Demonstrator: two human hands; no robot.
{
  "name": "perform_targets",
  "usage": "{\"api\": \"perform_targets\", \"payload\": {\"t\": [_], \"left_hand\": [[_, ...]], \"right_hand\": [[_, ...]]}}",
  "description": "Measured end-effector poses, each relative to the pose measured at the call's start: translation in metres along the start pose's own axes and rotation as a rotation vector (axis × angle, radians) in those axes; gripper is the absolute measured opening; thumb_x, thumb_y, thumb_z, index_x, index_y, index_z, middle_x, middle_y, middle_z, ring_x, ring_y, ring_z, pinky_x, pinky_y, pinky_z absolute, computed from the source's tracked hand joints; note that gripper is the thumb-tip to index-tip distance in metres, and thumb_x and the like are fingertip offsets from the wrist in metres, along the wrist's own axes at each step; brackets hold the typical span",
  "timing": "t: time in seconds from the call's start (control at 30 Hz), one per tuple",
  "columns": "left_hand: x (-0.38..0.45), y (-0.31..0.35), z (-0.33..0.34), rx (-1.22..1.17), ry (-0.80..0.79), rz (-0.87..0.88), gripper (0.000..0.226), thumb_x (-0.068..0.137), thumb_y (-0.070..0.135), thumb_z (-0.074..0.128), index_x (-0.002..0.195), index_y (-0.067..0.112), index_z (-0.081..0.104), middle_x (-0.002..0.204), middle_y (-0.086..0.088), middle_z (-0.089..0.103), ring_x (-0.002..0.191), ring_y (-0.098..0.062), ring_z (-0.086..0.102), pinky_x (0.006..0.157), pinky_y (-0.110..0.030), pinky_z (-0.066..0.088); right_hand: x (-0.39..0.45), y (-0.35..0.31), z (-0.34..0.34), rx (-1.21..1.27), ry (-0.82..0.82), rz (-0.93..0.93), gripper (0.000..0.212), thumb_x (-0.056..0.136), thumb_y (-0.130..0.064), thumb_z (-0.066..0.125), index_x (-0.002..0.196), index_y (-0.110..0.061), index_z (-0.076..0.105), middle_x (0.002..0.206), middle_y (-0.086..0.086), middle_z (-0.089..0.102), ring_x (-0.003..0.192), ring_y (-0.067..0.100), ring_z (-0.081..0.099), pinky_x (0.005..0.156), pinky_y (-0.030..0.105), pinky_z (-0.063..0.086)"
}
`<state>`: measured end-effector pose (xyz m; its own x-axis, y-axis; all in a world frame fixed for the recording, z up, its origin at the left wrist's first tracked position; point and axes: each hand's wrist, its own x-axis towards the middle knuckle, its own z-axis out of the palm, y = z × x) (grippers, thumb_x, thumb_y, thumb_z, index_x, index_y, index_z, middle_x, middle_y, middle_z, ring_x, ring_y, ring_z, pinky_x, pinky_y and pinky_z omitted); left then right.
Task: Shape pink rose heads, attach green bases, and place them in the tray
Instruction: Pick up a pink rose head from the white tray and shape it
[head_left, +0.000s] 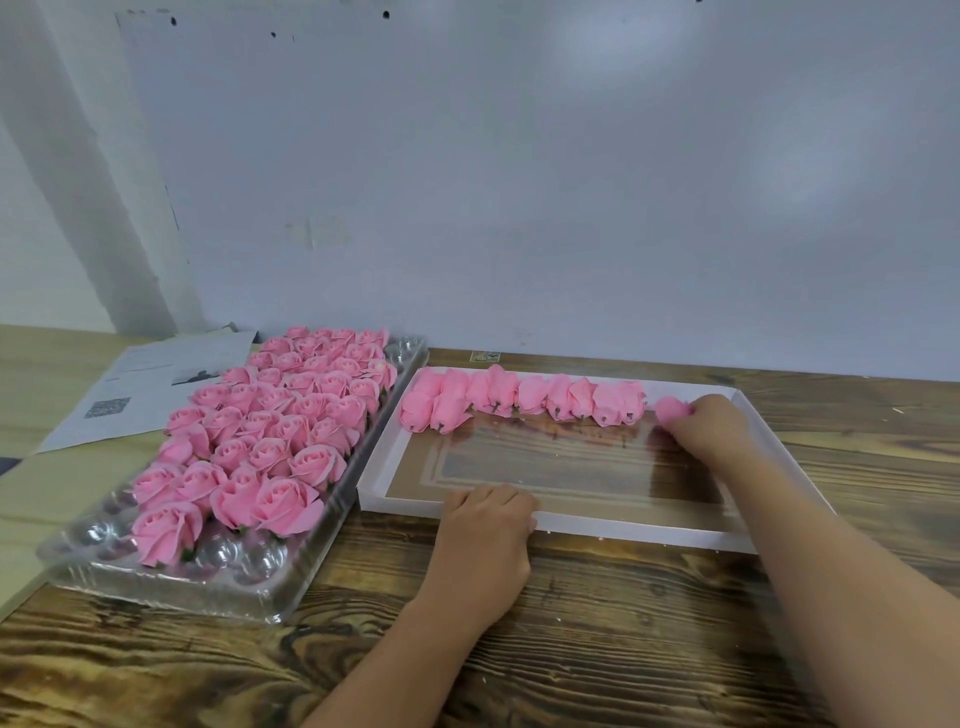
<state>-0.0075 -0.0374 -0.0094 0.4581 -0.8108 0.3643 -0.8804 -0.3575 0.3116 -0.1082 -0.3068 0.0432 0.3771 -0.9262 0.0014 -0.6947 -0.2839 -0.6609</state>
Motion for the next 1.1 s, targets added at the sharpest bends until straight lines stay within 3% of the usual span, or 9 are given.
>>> {"api": "perform_targets", "payload": {"t": [0.1, 0.23, 0.33, 0.4, 0.53, 0.7, 0.83, 0.93, 1.1], "left_hand": [[-0.001, -0.001, 0.0, -0.034, 0.002, -0.002, 0.025, 0.103, 0.03, 0.048, 0.124, 0.029, 0.061, 0.123, 0.013, 0.063, 0.119, -0.01, 0.052, 0.103, -0.027, 0.026], [-0.002, 0.001, -0.002, -0.096, 0.021, 0.002, 0.031, 0.097, 0.031, 0.052, 0.128, 0.034, 0.057, 0.125, 0.018, 0.057, 0.121, -0.004, 0.047, 0.103, -0.017, 0.019], [-0.003, 0.007, -0.006, -0.191, 0.08, 0.006, 0.037, 0.095, 0.024, 0.058, 0.13, 0.034, 0.057, 0.124, 0.021, 0.052, 0.118, 0.004, 0.04, 0.102, -0.005, 0.016], [-0.006, 0.017, -0.009, -0.317, 0.108, 0.002, 0.032, 0.095, 0.022, 0.062, 0.123, 0.037, 0.061, 0.115, 0.029, 0.052, 0.109, 0.01, 0.045, 0.097, -0.001, 0.027], [-0.011, 0.038, -0.012, -0.763, -0.006, -0.098, 0.024, 0.095, 0.027, 0.067, 0.103, 0.05, 0.063, 0.1, 0.029, 0.066, 0.097, 0.006, 0.063, 0.083, -0.008, 0.05], [-0.008, 0.037, -0.013, -1.017, -0.013, -0.263, 0.014, 0.094, 0.027, 0.07, 0.108, 0.029, 0.074, 0.097, 0.008, 0.077, 0.094, -0.009, 0.071, 0.087, -0.032, 0.058], [-0.009, 0.035, -0.02, -1.165, 0.025, -0.307, 0.014, 0.096, 0.025, 0.068, 0.108, 0.027, 0.075, 0.096, 0.005, 0.078, 0.089, -0.012, 0.073, 0.073, -0.024, 0.057], [-0.009, 0.033, -0.024, -1.207, 0.012, -0.281, 0.024, 0.096, 0.03, 0.066, 0.115, 0.019, 0.075, 0.102, 0.001, 0.079, 0.094, -0.015, 0.074, 0.074, -0.022, 0.057], [-0.012, 0.03, -0.027, -1.255, -0.027, -0.26, 0.037, 0.083, 0.038, 0.076, 0.117, 0.023, 0.074, 0.108, 0.004, 0.078, 0.102, -0.014, 0.073, 0.076, -0.022, 0.058]], "right_hand": [[-0.01, 0.007, -0.009, 0.328, 0.005, 0.071, 0.03, 0.096, -0.02, 0.059, 0.095, 0.009, 0.066, 0.089, 0.017, 0.06, 0.088, 0.03, 0.056, 0.082, 0.039, 0.047], [-0.038, 0.007, -0.02, 0.989, -0.211, 0.247, 0.015, 0.094, 0.004, 0.059, 0.11, 0.003, 0.059, 0.111, 0.014, 0.057, 0.109, 0.025, 0.056, 0.08, 0.03, 0.059], [-0.064, 0.007, -0.021, 1.201, -0.321, 0.298, 0.026, 0.091, 0.005, 0.061, 0.117, 0.001, 0.061, 0.111, 0.013, 0.057, 0.103, 0.02, 0.057, 0.068, 0.027, 0.06], [-0.084, 0.004, -0.018, 1.292, -0.356, 0.298, 0.021, 0.089, 0.006, 0.063, 0.109, 0.002, 0.063, 0.105, 0.013, 0.061, 0.094, 0.018, 0.061, 0.065, 0.026, 0.062], [-0.132, -0.009, 0.0, 1.304, -0.424, 0.186, 0.017, 0.087, 0.003, 0.066, 0.104, 0.005, 0.068, 0.104, 0.017, 0.074, 0.086, 0.016, 0.071, 0.066, 0.021, 0.061], [-0.176, -0.021, 0.017, 1.163, -0.503, -0.032, 0.017, 0.091, -0.011, 0.067, 0.104, -0.004, 0.076, 0.105, 0.018, 0.075, 0.095, 0.026, 0.074, 0.079, 0.026, 0.06], [-0.185, -0.023, 0.016, 1.077, -0.512, -0.142, 0.021, 0.09, -0.016, 0.068, 0.108, -0.011, 0.076, 0.108, 0.012, 0.076, 0.105, 0.025, 0.071, 0.087, 0.027, 0.058], [-0.187, -0.021, 0.019, 1.061, -0.559, -0.179, 0.025, 0.09, -0.016, 0.066, 0.113, -0.011, 0.075, 0.11, 0.015, 0.075, 0.11, 0.029, 0.069, 0.099, 0.039, 0.053], [-0.188, -0.02, 0.023, 0.971, -0.519, -0.303, 0.026, 0.086, -0.028, 0.069, 0.111, -0.024, 0.076, 0.112, 0.006, 0.075, 0.11, 0.022, 0.069, 0.098, 0.036, 0.051]]}}
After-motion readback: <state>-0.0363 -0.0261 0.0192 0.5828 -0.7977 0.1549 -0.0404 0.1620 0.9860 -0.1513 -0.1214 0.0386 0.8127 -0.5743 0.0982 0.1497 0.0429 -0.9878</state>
